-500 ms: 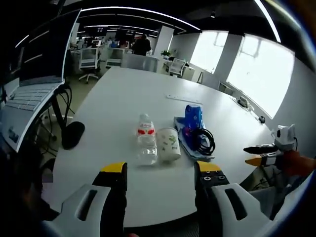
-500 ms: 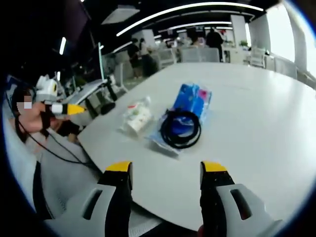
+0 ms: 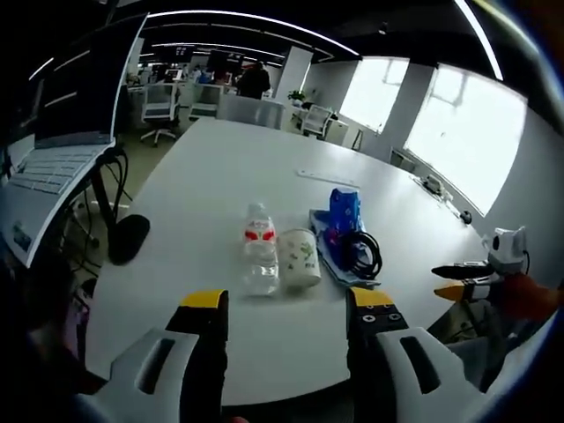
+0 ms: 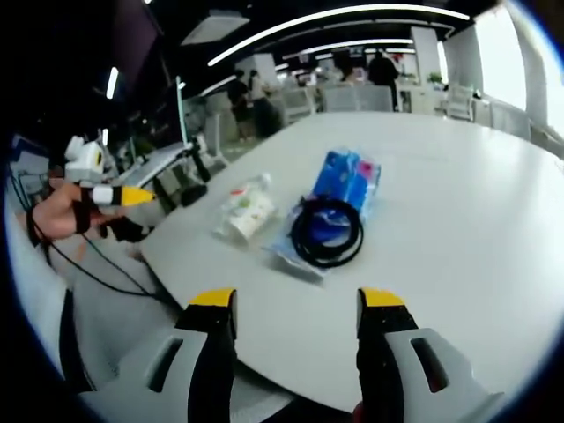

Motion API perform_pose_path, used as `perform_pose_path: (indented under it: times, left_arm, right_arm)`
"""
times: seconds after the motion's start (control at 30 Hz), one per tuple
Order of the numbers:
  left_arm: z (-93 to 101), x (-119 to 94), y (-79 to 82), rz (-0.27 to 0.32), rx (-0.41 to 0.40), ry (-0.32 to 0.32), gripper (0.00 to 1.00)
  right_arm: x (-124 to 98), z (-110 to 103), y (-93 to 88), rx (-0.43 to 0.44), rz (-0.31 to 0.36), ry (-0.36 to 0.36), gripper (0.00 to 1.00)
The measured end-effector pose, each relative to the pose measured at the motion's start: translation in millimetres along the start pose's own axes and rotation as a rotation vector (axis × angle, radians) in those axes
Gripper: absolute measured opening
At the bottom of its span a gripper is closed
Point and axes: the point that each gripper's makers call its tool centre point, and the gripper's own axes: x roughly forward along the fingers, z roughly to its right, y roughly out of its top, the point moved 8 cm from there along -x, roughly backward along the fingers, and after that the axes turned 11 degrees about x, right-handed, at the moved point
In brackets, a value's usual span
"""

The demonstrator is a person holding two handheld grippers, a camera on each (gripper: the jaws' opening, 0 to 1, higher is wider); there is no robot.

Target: Arrange the tabletop items into an orderly group along one side of the table until the central work area is clear of visible clutter.

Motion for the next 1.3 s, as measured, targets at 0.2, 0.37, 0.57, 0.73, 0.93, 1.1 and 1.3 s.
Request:
perform_pose_path:
  times: [0.2, 0.37, 0.57, 0.73, 0.93, 1.1, 1.3]
  left_arm:
    - [3.2, 1, -1.8, -0.005, -0.016, 0.0, 0.52]
    - [5.2, 5, -9.9, -0.018, -0.046, -0.001, 0.52]
    - [2.6, 9, -14.2, -0.042, -0.065, -0.001, 0.51]
    - [-2.2, 17, -14.9, -0.06, -0.089, 0.007, 0.5]
    - [-3.0, 25, -13.1, -0.071, -0.104, 0.008, 0.49]
    - [-1.6, 30, -16.6, -0.09, -0.109, -0.001, 0.49]
    - [-3.9, 37, -18.9, -0.122, -0.13, -0.004, 0.48]
  right_arm:
    - [-4, 1, -3.3, 0.008, -0.001, -0.002, 0.52]
    - [-8, 4, -6.3, 0.007, -0.011, -0.006, 0.52]
    - [-10, 7, -8.9, 0.027, -0.008, -0.017, 0.51]
    - [-9, 5, -13.8, 0.031, -0.022, -0.011, 0.5]
    - [-11, 8, -17.8, 0.034, -0.034, -0.012, 0.5]
    - [-10, 9, -19.4, 0.035, -0.047, -0.011, 0.5]
    - [-9, 10, -19.0, 0.041, -0.048, -0.011, 0.49]
